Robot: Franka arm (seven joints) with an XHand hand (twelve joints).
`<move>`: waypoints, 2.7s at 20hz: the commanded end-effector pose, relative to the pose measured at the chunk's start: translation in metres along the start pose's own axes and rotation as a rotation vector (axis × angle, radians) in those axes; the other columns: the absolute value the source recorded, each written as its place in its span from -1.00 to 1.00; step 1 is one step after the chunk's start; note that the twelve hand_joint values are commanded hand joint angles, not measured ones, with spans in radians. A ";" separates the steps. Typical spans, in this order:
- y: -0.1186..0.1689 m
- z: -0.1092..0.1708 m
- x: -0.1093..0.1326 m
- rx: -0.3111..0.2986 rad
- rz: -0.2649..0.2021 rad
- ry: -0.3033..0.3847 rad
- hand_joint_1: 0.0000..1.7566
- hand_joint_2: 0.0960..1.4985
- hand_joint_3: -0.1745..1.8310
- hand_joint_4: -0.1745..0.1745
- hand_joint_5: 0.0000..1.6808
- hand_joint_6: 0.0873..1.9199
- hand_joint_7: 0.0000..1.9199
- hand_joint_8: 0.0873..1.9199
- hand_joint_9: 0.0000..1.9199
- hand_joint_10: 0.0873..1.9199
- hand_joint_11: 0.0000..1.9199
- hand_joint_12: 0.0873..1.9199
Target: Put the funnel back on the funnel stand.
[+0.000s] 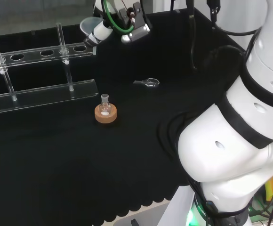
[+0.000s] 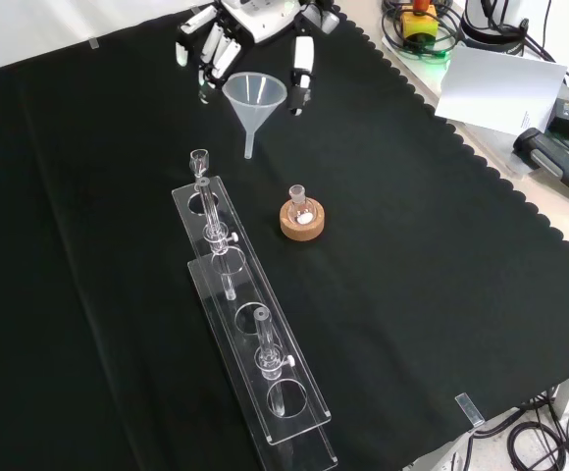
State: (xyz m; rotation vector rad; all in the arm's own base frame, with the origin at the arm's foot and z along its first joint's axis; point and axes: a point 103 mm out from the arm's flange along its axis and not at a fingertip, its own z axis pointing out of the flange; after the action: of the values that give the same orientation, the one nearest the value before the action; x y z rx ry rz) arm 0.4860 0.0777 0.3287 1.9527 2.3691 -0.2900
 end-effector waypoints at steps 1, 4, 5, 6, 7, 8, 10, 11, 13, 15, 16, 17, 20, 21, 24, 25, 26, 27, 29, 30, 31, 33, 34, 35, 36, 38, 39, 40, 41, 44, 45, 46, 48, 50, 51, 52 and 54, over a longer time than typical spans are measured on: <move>0.032 -0.006 0.003 0.030 -0.055 -0.101 -0.26 -0.05 -0.72 0.21 -0.02 -0.92 0.12 -0.78 -0.15 -0.70 -1.00 0.18; 0.045 -0.008 0.008 0.041 -0.087 -0.144 -0.26 -0.05 -0.71 0.22 -0.02 -0.90 0.13 -0.79 -0.14 -0.72 -1.00 0.19; 0.048 -0.009 0.009 0.042 -0.092 -0.152 -0.26 -0.06 -0.70 0.22 -0.02 -0.89 0.14 -0.80 -0.14 -0.73 -1.00 0.20; 0.052 -0.010 0.011 0.040 -0.097 -0.161 -0.25 -0.06 -0.69 0.23 -0.02 -0.88 0.14 -0.80 -0.13 -0.73 -1.00 0.20; 0.055 -0.010 0.011 0.037 -0.106 -0.166 -0.25 -0.06 -0.69 0.23 -0.03 -0.88 0.14 -0.81 -0.13 -0.73 -1.00 0.21; 0.059 -0.011 0.013 0.034 -0.112 -0.175 -0.25 -0.07 -0.69 0.23 -0.03 -0.87 0.14 -0.81 -0.13 -0.74 -1.00 0.21; 0.067 -0.012 0.015 0.030 -0.113 -0.190 -0.25 -0.08 -0.67 0.23 -0.04 -0.85 0.15 -0.82 -0.12 -0.75 -1.00 0.21; 0.071 -0.013 0.016 0.030 -0.112 -0.195 -0.25 -0.09 -0.65 0.23 -0.04 -0.84 0.16 -0.83 -0.12 -0.76 -1.00 0.21; 0.077 -0.016 0.013 0.027 -0.106 -0.200 -0.25 -0.11 -0.62 0.23 -0.06 -0.80 0.16 -0.84 -0.11 -0.77 -1.00 0.21; 0.084 -0.018 0.013 0.022 -0.104 -0.214 -0.25 -0.14 -0.57 0.23 -0.08 -0.75 0.17 -0.85 -0.10 -0.79 -1.00 0.21; 0.086 -0.018 0.014 0.020 -0.106 -0.219 -0.25 -0.17 -0.53 0.23 -0.09 -0.71 0.18 -0.86 -0.09 -0.80 -1.00 0.21; 0.089 -0.018 0.013 0.021 -0.108 -0.222 -0.24 -0.19 -0.50 0.23 -0.11 -0.69 0.18 -0.87 -0.09 -0.80 -1.00 0.21; 0.096 -0.020 0.010 0.024 -0.107 -0.232 -0.24 -0.21 -0.47 0.24 -0.12 -0.66 0.18 -0.88 -0.08 -0.81 -1.00 0.22; 0.098 -0.021 0.008 0.022 -0.105 -0.234 -0.24 -0.21 -0.46 0.24 -0.12 -0.65 0.19 -0.88 -0.08 -0.81 -1.00 0.22; 0.102 -0.022 0.007 0.021 -0.112 -0.256 -0.24 -0.21 -0.46 0.24 -0.11 -0.65 0.19 -0.88 -0.08 -0.81 -1.00 0.22; 0.103 -0.021 0.005 0.022 -0.105 -0.243 -0.24 -0.22 -0.46 0.24 -0.11 -0.65 0.19 -0.88 -0.08 -0.81 -1.00 0.22; 0.104 -0.021 0.004 0.023 -0.104 -0.241 -0.24 -0.22 -0.46 0.24 -0.11 -0.65 0.19 -0.88 -0.08 -0.81 -1.00 0.22; 0.104 -0.021 0.003 0.022 -0.104 -0.242 -0.24 -0.22 -0.45 0.24 -0.11 -0.65 0.19 -0.88 -0.08 -0.81 -1.00 0.22; 0.106 -0.020 -0.010 0.019 -0.101 -0.223 -0.24 -0.22 -0.45 0.24 -0.11 -0.64 0.19 -0.88 -0.08 -0.81 -1.00 0.22; 0.107 -0.019 -0.015 0.020 -0.099 -0.223 -0.24 -0.22 -0.45 0.24 -0.11 -0.64 0.19 -0.88 -0.08 -0.81 -1.00 0.22; 0.107 -0.019 -0.016 0.022 -0.100 -0.222 -0.24 -0.22 -0.45 0.24 -0.11 -0.64 0.19 -0.88 -0.08 -0.81 -1.00 0.22; 0.106 -0.019 -0.012 0.026 -0.098 -0.217 -0.24 -0.22 -0.45 0.24 -0.11 -0.64 0.19 -0.88 -0.08 -0.81 -1.00 0.22; 0.106 -0.019 -0.006 0.030 -0.099 -0.215 -0.24 -0.22 -0.45 0.24 -0.11 -0.64 0.19 -0.88 -0.08 -0.81 -1.00 0.22; 0.106 -0.019 0.001 0.037 -0.094 -0.211 -0.24 -0.22 -0.45 0.24 -0.11 -0.64 0.19 -0.88 -0.08 -0.81 -1.00 0.22; 0.105 -0.018 0.005 0.039 -0.095 -0.207 -0.24 -0.22 -0.44 0.24 -0.11 -0.64 0.19 -0.88 -0.08 -0.81 -1.00 0.22; 0.104 -0.017 0.018 0.051 -0.106 -0.194 -0.24 -0.22 -0.44 0.24 -0.12 -0.64 0.19 -0.88 -0.08 -0.81 -1.00 0.22; 0.104 -0.017 0.019 0.053 -0.110 -0.189 -0.24 -0.22 -0.44 0.24 -0.12 -0.63 0.19 -0.88 -0.08 -0.81 -1.00 0.22; 0.104 -0.017 0.022 0.056 -0.118 -0.186 -0.24 -0.22 -0.44 0.24 -0.12 -0.63 0.19 -0.88 -0.08 -0.81 -1.00 0.22; 0.103 -0.017 0.027 0.058 -0.126 -0.194 -0.24 -0.22 -0.44 0.24 -0.12 -0.63 0.19 -0.88 -0.08 -0.81 -1.00 0.22; 0.104 -0.018 0.029 0.064 -0.139 -0.191 -0.24 -0.23 -0.44 0.24 -0.12 -0.63 0.19 -0.88 -0.08 -0.81 -1.00 0.22; 0.104 -0.018 0.032 0.066 -0.138 -0.201 -0.24 -0.23 -0.44 0.24 -0.12 -0.63 0.19 -0.88 -0.08 -0.81 -1.00 0.22; 0.104 -0.017 0.031 0.068 -0.139 -0.201 -0.24 -0.23 -0.43 0.24 -0.12 -0.63 0.19 -0.88 -0.08 -0.81 -1.00 0.22; 0.104 -0.015 0.037 0.074 -0.146 -0.200 -0.24 -0.23 -0.43 0.25 -0.12 -0.63 0.20 -0.88 -0.07 -0.81 -1.00 0.22; 0.104 -0.012 0.037 0.078 -0.146 -0.199 -0.24 -0.23 -0.43 0.25 -0.12 -0.62 0.20 -0.88 -0.07 -0.81 -1.00 0.23; 0.105 -0.010 0.032 0.082 -0.145 -0.195 -0.24 -0.23 -0.43 0.25 -0.12 -0.62 0.20 -0.88 -0.07 -0.81 -1.00 0.23; 0.105 -0.008 0.031 0.086 -0.144 -0.191 -0.24 -0.23 -0.43 0.25 -0.12 -0.62 0.20 -0.88 -0.07 -0.81 -1.00 0.23; 0.105 -0.005 0.032 0.091 -0.147 -0.193 -0.24 -0.23 -0.43 0.25 -0.12 -0.62 0.20 -0.88 -0.07 -0.81 -1.00 0.23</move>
State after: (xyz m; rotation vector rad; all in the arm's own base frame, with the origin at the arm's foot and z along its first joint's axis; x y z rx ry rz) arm 0.5831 0.1301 0.3200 1.6971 2.4102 -0.5696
